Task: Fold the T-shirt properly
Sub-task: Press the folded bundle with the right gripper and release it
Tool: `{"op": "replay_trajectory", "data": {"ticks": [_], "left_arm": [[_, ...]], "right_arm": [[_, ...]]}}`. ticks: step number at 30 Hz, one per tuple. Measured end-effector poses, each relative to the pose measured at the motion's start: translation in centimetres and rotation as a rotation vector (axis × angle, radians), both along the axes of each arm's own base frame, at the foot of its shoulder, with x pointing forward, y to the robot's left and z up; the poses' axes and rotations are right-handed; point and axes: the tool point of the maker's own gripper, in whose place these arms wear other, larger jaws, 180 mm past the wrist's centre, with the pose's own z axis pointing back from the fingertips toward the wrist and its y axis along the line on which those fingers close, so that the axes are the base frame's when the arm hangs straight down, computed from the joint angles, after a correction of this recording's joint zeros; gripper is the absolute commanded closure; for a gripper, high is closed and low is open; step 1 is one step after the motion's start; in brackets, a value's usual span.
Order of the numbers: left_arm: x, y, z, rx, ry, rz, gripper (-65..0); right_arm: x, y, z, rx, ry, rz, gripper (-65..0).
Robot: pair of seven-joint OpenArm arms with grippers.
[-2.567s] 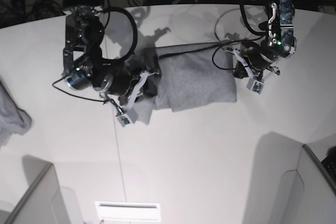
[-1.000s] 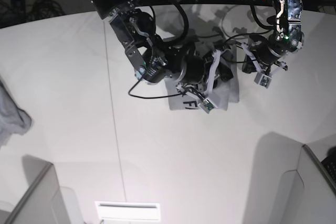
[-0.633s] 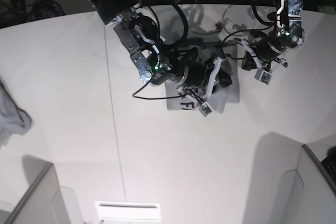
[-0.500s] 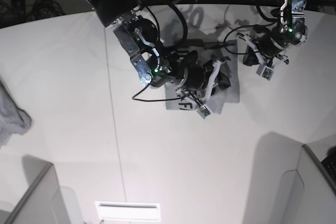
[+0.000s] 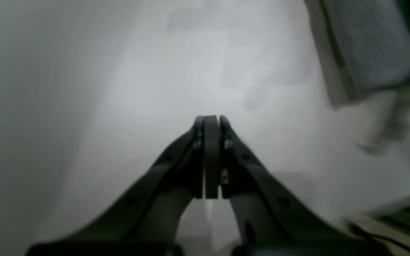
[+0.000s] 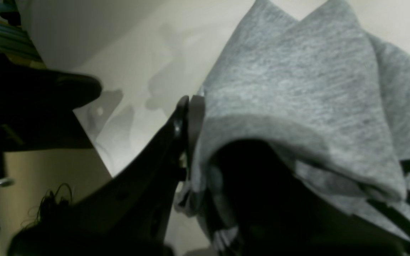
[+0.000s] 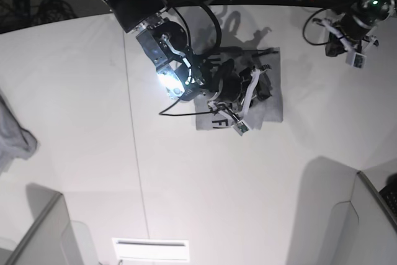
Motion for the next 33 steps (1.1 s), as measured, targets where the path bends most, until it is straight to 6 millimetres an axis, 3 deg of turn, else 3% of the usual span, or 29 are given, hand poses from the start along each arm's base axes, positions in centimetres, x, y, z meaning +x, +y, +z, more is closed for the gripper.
{"op": "replay_trajectory", "data": {"ticks": [3, 5, 14, 20, 26, 33], "left_arm": [[-0.6, 1.3, 1.7, -0.053, -0.050, 0.050, 0.0], [-1.0, 2.5, 2.2, -0.031, -0.052, 0.073, 0.0], [-2.3, 6.2, 3.0, 0.049, 0.006, 0.154, 0.0], [-1.8, 6.2, 3.3, 0.047, -0.013, 0.156, 0.0], [-1.8, 6.1, 3.4, 0.043, -0.017, 0.157, 0.0], [-1.7, 6.1, 3.5, 0.045, -0.021, 0.155, 0.0]], "right_arm": [[0.7, -0.7, -0.6, -0.024, 0.053, -0.094, -19.7], [1.0, -1.0, -0.8, -0.036, 0.071, -0.133, -27.9], [-0.5, 1.9, 1.7, -0.050, 0.019, -0.085, -29.1], [-1.0, 4.1, 3.3, -0.078, -0.058, -0.008, -29.1], [-3.1, 5.8, 2.2, -0.129, -0.070, 0.103, -28.7], [-4.4, 7.8, 6.8, -0.010, -0.155, 0.165, -28.5]]}}
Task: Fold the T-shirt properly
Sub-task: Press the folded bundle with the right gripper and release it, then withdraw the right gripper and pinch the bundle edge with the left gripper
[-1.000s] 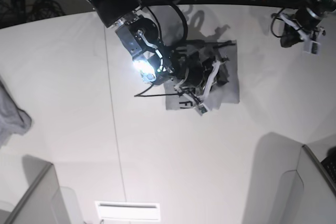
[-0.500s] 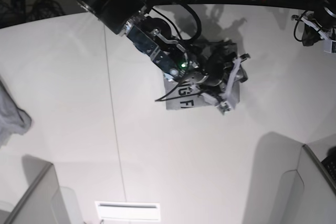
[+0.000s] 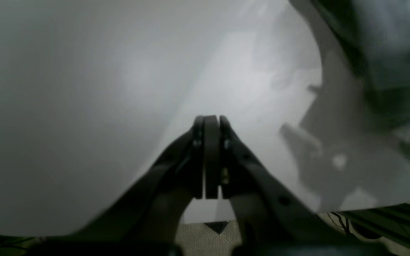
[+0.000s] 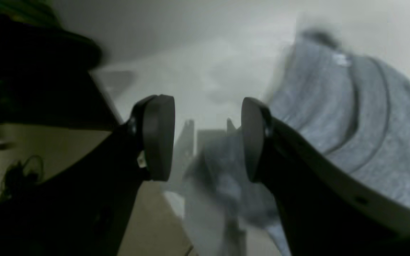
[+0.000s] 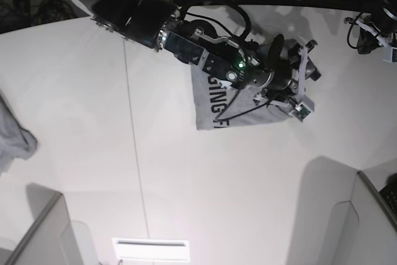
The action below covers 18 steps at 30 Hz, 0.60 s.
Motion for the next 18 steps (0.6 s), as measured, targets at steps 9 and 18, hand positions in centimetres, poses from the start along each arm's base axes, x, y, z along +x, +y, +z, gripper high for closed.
{"op": "replay_trajectory", "data": {"ticks": [9, 18], "left_arm": [[0.6, -5.6, -1.9, -0.096, 0.023, -0.105, 0.0], [5.0, -11.5, -1.0, -0.215, -0.108, -0.166, -3.5]], "right_arm": [[6.1, -9.2, 0.4, 0.043, -0.018, -0.295, 0.0], [6.7, -21.4, -2.2, 0.009, 0.045, -0.600, 0.0]]}}
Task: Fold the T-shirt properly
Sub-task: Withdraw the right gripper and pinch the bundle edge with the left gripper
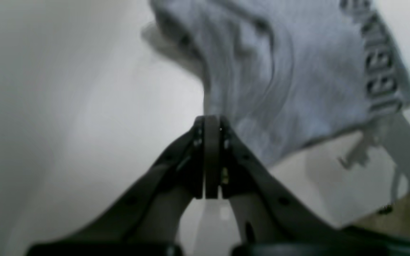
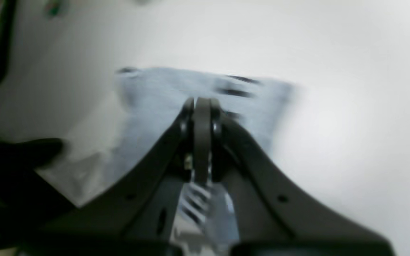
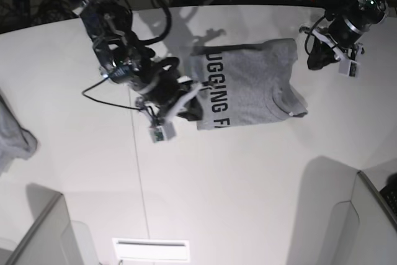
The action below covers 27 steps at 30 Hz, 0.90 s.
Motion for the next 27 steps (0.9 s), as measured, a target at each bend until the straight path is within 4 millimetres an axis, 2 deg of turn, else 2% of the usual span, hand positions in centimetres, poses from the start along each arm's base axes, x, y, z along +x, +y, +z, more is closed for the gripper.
{"op": "replay_trajectory", "data": {"ticks": [2, 5, 7, 9, 14, 18, 20, 24, 27], "left_arm": [[0.9, -0.4, 0.3, -0.012, -0.025, 0.002, -22.2], [2.0, -1.2, 0.4, -0.056, -0.051, 0.018, -48.2], [2.7, -1.6, -0.1, -0.095, -0.057, 0.043, -58.7], [3.3, -1.8, -1.2, -0.132, -0.042, 0.066, -64.5], [4.4, -1.8, -5.5, -0.221, 0.093, 0.103, -64.7], [6.1, -2.0, -6.0, -0.291, 0.078, 0.127, -64.7], [6.9, -2.7, -6.1, -0.303, 0.074, 0.104, -64.7], [7.1, -6.2, -6.5, -0.317, 0.096, 0.002, -64.7], [6.9, -7.8, -6.6, -0.344, 0.101, -0.027, -64.5]], "right_arm": [[-0.8, -1.7, -0.8, -0.006, 0.023, -0.032, 0.0], [-2.3, -5.0, -3.3, -0.048, 0.098, -0.110, 0.0], [-2.9, -6.9, -4.3, -0.068, 0.128, -0.157, 0.0], [-3.3, -8.4, -4.7, -0.089, 0.126, -0.178, 0.0], [-4.8, -10.9, -5.3, -0.109, 0.075, -0.178, 0.0], [-5.0, -13.0, -5.4, -0.120, 0.062, -0.217, 0.0], [-4.9, -13.5, -5.4, -0.126, 0.063, -0.229, 0.0], [-4.9, -13.5, -5.4, -0.125, 0.062, -0.230, 0.0], [-4.9, -13.4, -5.3, -0.124, 0.061, -0.228, 0.0]]}}
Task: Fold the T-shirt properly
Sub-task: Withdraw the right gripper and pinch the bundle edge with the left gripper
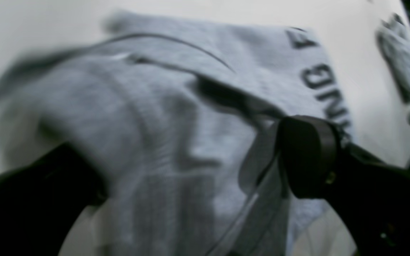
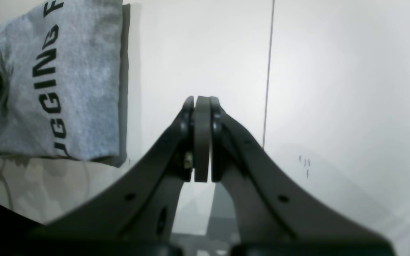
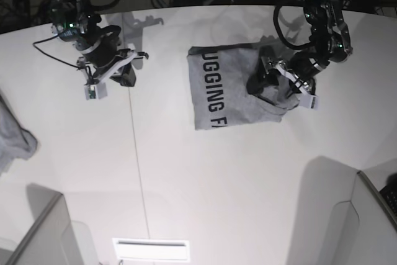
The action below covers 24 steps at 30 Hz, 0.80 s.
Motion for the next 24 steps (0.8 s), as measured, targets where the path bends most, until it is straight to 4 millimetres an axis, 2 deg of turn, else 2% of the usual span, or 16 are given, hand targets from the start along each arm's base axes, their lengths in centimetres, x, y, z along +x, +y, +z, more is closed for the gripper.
{"op": "replay_trajectory", "data": {"ticks": [2, 4, 6, 11, 14, 16, 20, 24], "left_arm": [[-0.1, 0.0, 0.0, -0.004, 0.001, 0.000, -64.3], [-0.4, 0.1, -0.1, -0.007, 0.002, 0.003, -59.7], [-0.8, 0.4, -0.4, -0.001, 0.012, 0.005, -49.0], [-1.6, 0.3, -2.1, -0.041, 0.068, 0.022, -15.8], [-1.7, 0.2, -2.7, -0.076, 0.082, 0.034, 0.0], [-1.7, 0.5, -2.7, -0.073, 0.079, 0.029, 0.0], [-1.3, 0.4, -2.7, -0.045, 0.098, -0.005, 0.0], [-0.1, -0.3, -2.9, 0.033, 0.145, -0.078, 0.0]], "right_arm": [[0.1, 0.0, 0.0, 0.000, -0.002, 0.000, 0.0], [0.1, 0.0, 0.1, 0.001, -0.002, 0.000, 0.0], [0.1, 0.0, 0.1, 0.000, -0.004, -0.001, 0.0], [0.2, -0.1, 0.1, -0.001, -0.004, -0.003, 0.0], [0.2, -0.2, 0.1, -0.002, -0.005, -0.005, 0.0], [0.4, -1.1, 0.2, -0.007, -0.010, -0.028, 0.0], [1.1, -4.2, 0.8, -0.041, -0.033, -0.107, 0.0], [0.4, -6.9, 0.6, -0.068, -0.018, -0.178, 0.0]]}}
